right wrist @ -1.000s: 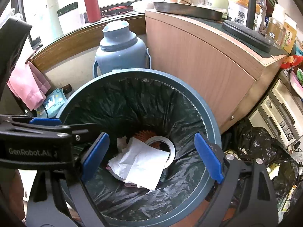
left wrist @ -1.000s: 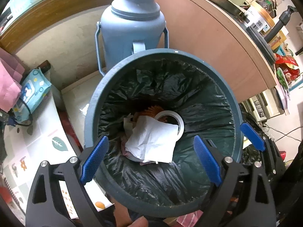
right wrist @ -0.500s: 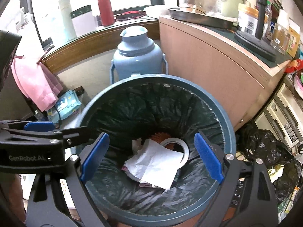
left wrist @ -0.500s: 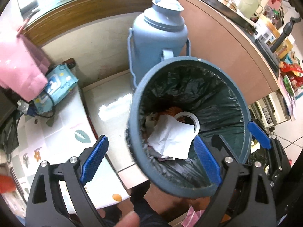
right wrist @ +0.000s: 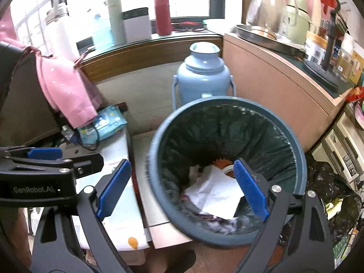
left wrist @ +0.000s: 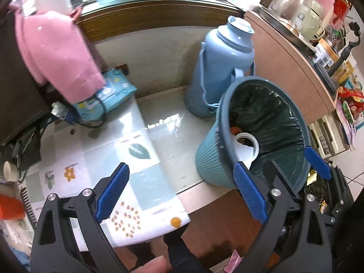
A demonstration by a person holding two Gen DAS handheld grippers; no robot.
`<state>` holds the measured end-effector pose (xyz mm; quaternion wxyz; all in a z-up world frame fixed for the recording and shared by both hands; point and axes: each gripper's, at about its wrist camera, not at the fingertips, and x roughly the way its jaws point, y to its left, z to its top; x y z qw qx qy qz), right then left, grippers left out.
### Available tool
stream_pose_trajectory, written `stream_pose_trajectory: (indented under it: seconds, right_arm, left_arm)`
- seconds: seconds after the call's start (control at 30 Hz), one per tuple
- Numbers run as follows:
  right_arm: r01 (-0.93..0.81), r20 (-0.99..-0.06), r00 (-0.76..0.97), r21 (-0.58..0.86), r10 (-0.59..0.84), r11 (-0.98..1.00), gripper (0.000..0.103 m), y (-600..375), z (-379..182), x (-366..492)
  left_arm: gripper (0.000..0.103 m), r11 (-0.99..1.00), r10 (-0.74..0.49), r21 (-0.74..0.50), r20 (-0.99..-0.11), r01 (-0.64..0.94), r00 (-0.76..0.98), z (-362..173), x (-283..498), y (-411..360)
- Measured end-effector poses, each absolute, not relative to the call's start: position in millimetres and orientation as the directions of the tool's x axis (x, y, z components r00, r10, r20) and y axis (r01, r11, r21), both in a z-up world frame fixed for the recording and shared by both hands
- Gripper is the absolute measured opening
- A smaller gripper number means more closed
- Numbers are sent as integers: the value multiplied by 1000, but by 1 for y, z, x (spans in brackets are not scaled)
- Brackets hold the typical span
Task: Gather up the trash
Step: 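Move both tools back over the desk toward the black comb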
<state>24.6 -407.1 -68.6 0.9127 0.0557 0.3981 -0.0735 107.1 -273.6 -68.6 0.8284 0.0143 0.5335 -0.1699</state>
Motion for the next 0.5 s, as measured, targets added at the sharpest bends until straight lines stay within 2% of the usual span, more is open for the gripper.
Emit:
stream_pose_trajectory:
  seconds: [0.5]
  right_arm:
    - [12, -740, 672, 7, -3, 1000, 90, -289, -62, 20]
  left_arm:
    - [91, 970, -238, -191, -883, 153, 405, -69, 81, -152]
